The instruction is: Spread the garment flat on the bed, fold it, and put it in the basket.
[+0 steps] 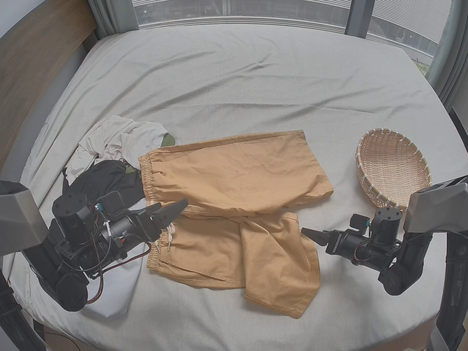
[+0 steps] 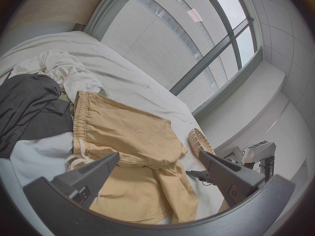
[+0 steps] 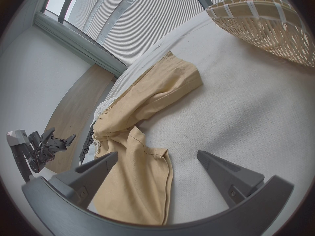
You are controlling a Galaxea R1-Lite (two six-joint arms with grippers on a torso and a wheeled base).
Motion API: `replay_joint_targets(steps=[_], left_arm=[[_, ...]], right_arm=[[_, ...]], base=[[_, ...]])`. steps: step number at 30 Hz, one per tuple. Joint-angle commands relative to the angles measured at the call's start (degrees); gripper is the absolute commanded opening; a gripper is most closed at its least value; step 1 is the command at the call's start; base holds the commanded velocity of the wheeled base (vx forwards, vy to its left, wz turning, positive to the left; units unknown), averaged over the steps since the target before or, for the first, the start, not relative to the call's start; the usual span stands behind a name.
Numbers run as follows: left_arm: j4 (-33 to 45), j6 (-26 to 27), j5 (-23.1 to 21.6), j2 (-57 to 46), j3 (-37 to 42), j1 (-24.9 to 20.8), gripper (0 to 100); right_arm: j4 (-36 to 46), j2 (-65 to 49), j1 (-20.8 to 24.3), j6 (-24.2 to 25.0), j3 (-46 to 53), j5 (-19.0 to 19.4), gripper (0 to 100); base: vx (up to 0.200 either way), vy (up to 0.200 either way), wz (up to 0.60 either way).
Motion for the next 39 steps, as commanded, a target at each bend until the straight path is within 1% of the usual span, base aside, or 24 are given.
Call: replay_joint_targets(steps=[1,5,9,10,23,32,33,39], left_arm=[[-0.01,-0.03,0.1,-0.01,0.03,-0.24,100],[-0.01,-0.03,0.27,-0.01,0.03,-0.24,100],[-0.01,-0.03,0.27,-0.09,-0.06,-0.33,100],[-0.01,-0.03,0.18,-0.01,-0.06,-0.33,100],[-0.1,-0.03,0.27,-0.01,0.12,-0.33,100],[-0.1,-0.03,0.27,-0.01,0.2,-0.33,100],[-0.1,-0.03,0.27,-0.01,0.2,-0.33,100],[-0.1,-0.03,0.27,-0.09,0.47,-0.33,100]], right_arm=[[0.1,1.86,1.16,-0.01,-1.37,-0.01,100],[0.01,2.04,2.39,-0.1,-1.72,-0.01,100],[0.01,3.01,2.3,-0.01,-2.07,-0.01,100],[0.01,3.18,2.21,-0.01,-2.16,-0.01,0],[-0.17,4.06,2.04,-0.01,-3.3,-0.01,0],[-0.25,3.62,1.33,-0.01,-1.37,0.08,0],[-0.34,3.8,1.51,-0.01,-1.55,-0.01,100],[-0.25,3.8,1.6,0.07,-1.72,-0.01,100]], base=[[0.0,0.0,0.0],[0.0,0.0,0.0],[0.0,0.0,0.0],[0.0,0.0,0.0],[0.0,0.0,0.0],[0.0,0.0,0.0],[0.0,0.0,0.0],[0.0,0.0,0.0]])
